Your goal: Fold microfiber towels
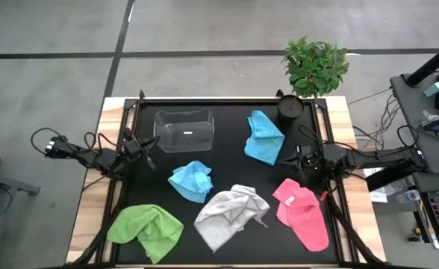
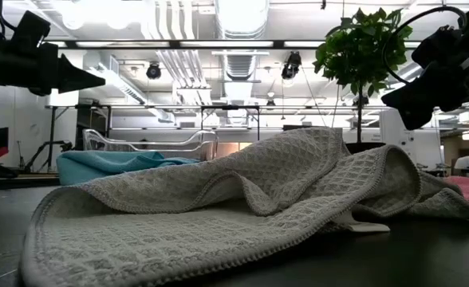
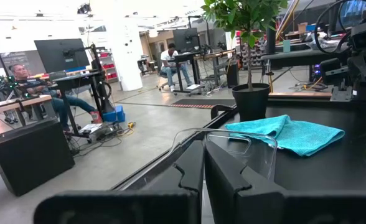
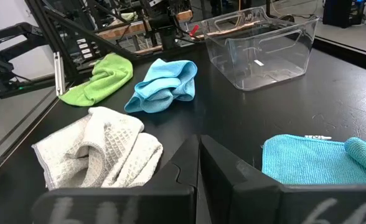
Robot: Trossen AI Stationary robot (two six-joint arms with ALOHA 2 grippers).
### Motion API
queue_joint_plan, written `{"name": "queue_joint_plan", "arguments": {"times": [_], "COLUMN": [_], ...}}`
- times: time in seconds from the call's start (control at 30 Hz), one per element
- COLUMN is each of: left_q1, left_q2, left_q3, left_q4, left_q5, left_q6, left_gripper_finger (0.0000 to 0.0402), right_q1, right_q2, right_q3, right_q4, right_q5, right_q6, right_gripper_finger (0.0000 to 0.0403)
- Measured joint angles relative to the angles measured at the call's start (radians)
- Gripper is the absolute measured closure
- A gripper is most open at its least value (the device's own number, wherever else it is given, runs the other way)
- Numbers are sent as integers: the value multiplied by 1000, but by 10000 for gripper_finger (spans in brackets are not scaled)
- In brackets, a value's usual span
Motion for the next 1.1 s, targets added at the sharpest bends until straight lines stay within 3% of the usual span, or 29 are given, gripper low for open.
{"name": "queue_joint_plan", "arguments": {"times": [0.73, 0.93, 0.97, 1.03, 1.1], "left_q1": [0, 0, 0, 0, 0], "left_q2": [0, 0, 0, 0, 11], "left_q3": [0, 0, 0, 0, 0], "left_q4": [0, 0, 0, 18, 106], "left_q5": [0, 0, 0, 7, 83], "left_q6": [0, 0, 0, -51, -394], "left_gripper_finger": [402, 402, 402, 402, 402], "right_q1": [0, 0, 0, 2, 2], "right_q2": [0, 0, 0, 0, 0], "right_q3": [0, 0, 0, 0, 0], "right_q4": [1, 10, 11, 6, 0], "right_q5": [0, 3, 1, -20, -26], "right_q6": [-6, -243, -223, 29, 329], "right_gripper_finger": [394, 394, 394, 394, 394]}}
